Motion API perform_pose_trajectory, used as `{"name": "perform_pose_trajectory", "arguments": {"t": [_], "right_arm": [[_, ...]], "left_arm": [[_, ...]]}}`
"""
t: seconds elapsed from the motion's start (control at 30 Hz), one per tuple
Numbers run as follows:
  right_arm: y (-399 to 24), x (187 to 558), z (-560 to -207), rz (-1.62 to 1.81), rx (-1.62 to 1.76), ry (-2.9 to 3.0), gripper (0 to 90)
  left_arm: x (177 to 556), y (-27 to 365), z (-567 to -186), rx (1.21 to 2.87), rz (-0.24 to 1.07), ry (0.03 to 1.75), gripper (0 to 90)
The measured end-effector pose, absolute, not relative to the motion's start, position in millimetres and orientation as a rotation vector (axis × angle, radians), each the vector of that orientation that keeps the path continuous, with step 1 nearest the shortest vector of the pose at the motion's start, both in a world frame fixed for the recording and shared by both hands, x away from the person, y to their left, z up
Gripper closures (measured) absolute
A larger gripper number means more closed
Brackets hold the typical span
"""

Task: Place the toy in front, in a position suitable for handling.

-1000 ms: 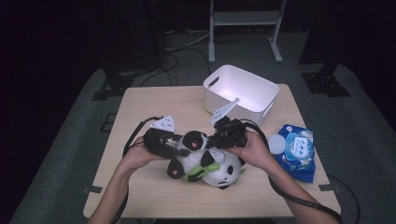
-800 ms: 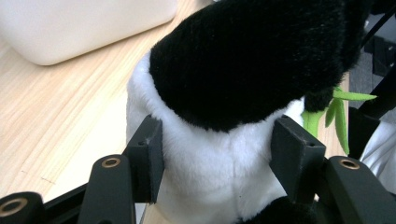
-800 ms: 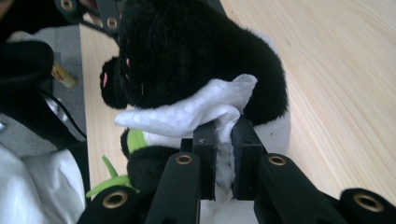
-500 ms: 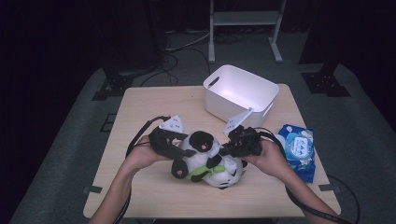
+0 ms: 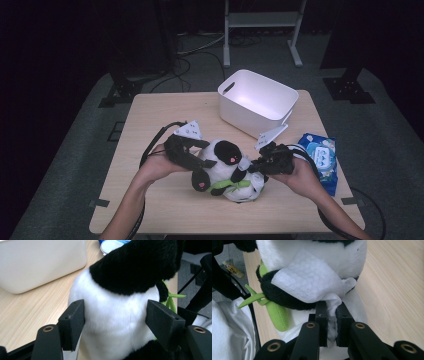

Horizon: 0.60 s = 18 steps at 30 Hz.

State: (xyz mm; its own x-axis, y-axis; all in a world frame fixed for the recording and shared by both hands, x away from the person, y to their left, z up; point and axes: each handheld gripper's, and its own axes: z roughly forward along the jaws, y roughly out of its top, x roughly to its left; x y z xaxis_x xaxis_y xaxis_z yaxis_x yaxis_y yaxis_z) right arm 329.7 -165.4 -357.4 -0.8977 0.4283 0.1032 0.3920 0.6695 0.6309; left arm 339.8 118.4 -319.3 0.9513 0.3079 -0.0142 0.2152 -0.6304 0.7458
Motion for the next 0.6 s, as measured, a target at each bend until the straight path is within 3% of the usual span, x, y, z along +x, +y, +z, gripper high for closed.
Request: {"name": "perform_pose_trajectory", "arguments": {"t": [0.5,0.6], "right_arm": [[-177.5,325.9,-362.9,1.039,0.721,2.827,82.6],[-179.1,325.8,-364.7,1.046,0.713,2.834,82.6]], "left_arm": [[347.2,123.2,-338.4,2.221,-0.012,0.427,16.6],[351.5,117.3,-342.7,2.242,-0.053,0.453,8.7]]}}
